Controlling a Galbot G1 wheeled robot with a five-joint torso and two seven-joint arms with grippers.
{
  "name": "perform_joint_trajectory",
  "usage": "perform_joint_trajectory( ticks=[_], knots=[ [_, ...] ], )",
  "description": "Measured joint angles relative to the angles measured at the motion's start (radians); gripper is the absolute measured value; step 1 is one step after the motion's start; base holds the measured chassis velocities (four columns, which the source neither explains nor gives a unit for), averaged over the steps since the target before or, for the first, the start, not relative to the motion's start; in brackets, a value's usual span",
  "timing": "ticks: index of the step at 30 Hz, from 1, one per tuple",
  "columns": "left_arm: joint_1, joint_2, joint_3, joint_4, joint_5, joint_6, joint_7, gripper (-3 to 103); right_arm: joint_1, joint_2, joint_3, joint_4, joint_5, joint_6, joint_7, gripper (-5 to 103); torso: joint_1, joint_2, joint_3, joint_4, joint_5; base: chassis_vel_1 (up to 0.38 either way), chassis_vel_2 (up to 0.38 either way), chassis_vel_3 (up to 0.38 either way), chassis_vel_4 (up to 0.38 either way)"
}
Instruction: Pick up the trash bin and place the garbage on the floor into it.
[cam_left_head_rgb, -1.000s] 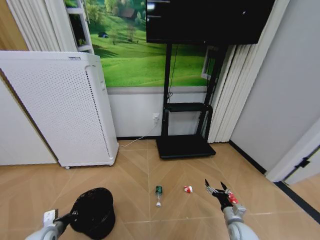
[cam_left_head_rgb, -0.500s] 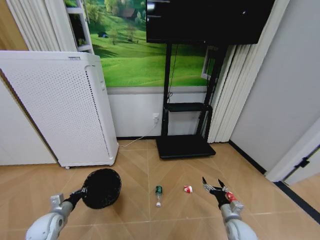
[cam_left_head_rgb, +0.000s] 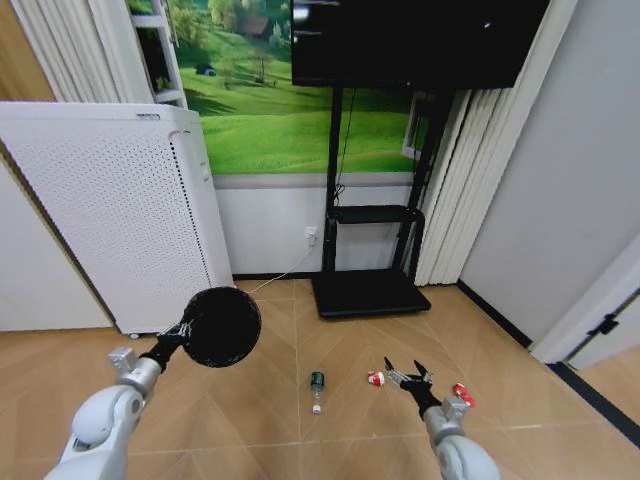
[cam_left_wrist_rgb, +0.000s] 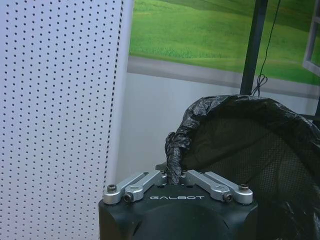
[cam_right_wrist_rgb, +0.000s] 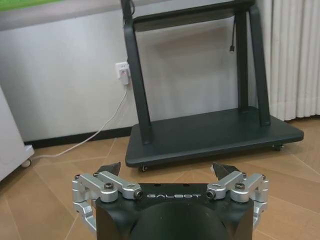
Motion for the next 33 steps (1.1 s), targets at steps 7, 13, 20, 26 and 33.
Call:
perform_joint_trajectory(
  ticks=[7, 13, 20, 26, 33],
  knots=[
    [-0.02, 0.015, 0.026, -0.022, 0.001, 0.01, -0.026, 4, 0.004, 0.002, -0.017, -0.019, -0.037, 0.01, 0.01, 100, 0.0, 0.0, 0.0, -0.0006, 0.0001, 0.0, 0.0, 0.0, 0.0],
    [0.014, 0.016, 0.046, -0.042, 0.017, 0.014, -0.039, 4, 0.005, -0.002, -0.015, -0.038, -0.046, 0.02, -0.035, 100, 0.0, 0.0, 0.0, -0.0003, -0.0001, 0.0, 0.0, 0.0, 0.0],
    [0.023, 0.006, 0.071, -0.056, 0.029, 0.014, -0.042, 4, 0.007, -0.012, -0.014, -0.05, -0.047, 0.023, -0.051, 100, 0.0, 0.0, 0.0, -0.0007, 0.0001, -0.077, 0.06, 0.078, -0.071],
    [0.02, 0.002, 0.08, -0.059, 0.03, 0.016, -0.045, 4, 0.012, -0.019, -0.014, -0.05, -0.042, 0.024, -0.051, 100, 0.0, 0.0, 0.0, -0.0004, 0.0, -0.18, 0.182, 0.182, -0.196],
    [0.012, -0.002, 0.089, -0.052, 0.03, 0.02, -0.05, 4, 0.013, -0.022, -0.028, -0.055, -0.041, 0.025, -0.066, 100, 0.001, 0.0, 0.0, -0.0004, -0.0003, -0.136, 0.146, 0.144, -0.128]
  ],
)
